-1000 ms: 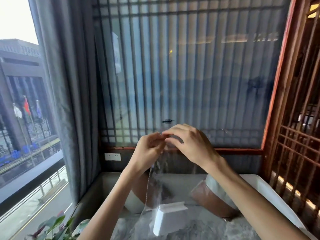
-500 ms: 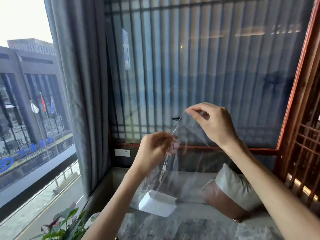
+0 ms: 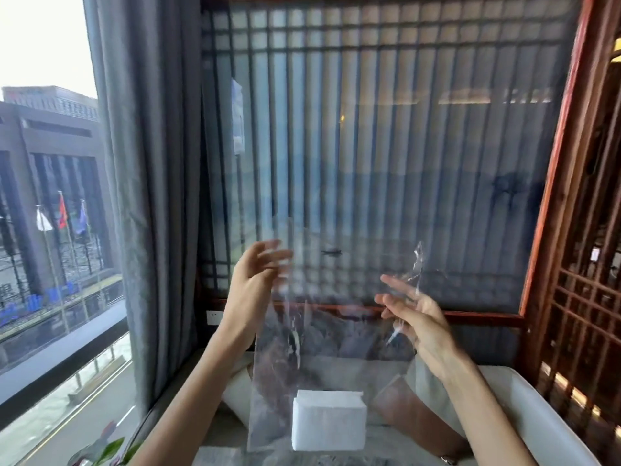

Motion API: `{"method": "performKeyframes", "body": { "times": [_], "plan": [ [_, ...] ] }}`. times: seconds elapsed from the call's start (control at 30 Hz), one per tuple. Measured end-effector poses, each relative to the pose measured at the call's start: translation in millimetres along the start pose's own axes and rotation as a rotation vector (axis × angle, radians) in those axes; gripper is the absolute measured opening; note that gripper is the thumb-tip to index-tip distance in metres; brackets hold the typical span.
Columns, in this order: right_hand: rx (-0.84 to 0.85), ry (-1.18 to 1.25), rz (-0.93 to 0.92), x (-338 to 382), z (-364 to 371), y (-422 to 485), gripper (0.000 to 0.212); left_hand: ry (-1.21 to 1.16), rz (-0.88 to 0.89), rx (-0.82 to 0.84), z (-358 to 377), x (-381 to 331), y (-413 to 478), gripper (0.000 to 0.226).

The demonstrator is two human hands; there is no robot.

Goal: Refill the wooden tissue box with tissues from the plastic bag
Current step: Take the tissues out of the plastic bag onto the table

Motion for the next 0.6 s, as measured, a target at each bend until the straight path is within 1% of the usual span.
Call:
{"method": "performKeyframes", "body": {
  "times": [0.03,0.07,0.1,0.13,0.17,0.2,0.23,0.3,0.37,0.5,0.6],
  "plan": [
    [-0.005,-0.006,-0.035,1.8,7.2,0.3,0.05,0.099,0.145,-0.081,-7.2,-2.4,-3.6,0.056],
    [0.007,0.005,-0.066,5.1,13.7,-2.0,0.047,0.25,0.365,-0.132,-14.0,-6.1,-8.2,0.07],
    [0.024,0.012,-0.103,9.1,19.8,-4.7,0.045,0.445,0.615,-0.145,-19.1,-8.5,-12.1,0.077],
    [0.054,0.012,-0.137,12.8,24.7,-7.7,0.043,0.643,0.843,-0.138,-21.3,-9.5,-14.8,0.075],
    [0.09,0.005,-0.161,15.6,29.2,-10.3,0.042,0.818,1.011,-0.104,-20.5,-9.0,-15.5,0.067],
    [0.118,-0.011,-0.183,18.4,32.7,-12.7,0.042,0.972,1.107,-0.057,-17.8,-7.7,-14.7,0.061],
    [0.132,-0.034,-0.205,21.6,35.2,-15.2,0.042,1.096,1.129,-0.007,-14.7,-6.3,-12.6,0.059],
    [0.139,-0.069,-0.235,28.1,35.9,-20.3,0.044,1.234,1.069,0.081,-10.8,-5.7,-5.1,0.055],
    [0.131,-0.084,-0.242,34.1,32.4,-27.5,0.045,1.226,1.073,0.112,-9.4,-9.5,2.8,0.043],
    [0.112,-0.103,-0.24,37.8,17.3,-35.0,0.04,1.121,1.182,0.149,-0.1,-17.1,11.3,0.018],
    [0.089,-0.147,-0.232,37.2,6.4,-38.3,0.037,1.105,1.241,0.184,12.9,-24.1,9.9,0.01]
  ]
}}
Point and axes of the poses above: each hand's wrist, its own y-axis towards the middle knuckle, its own z-axis out of the palm, x = y × z, the point moved 2 cm from there along y, towards the middle knuckle, and after that the axes turned 12 degrees about -x, right-handed, at the moved point
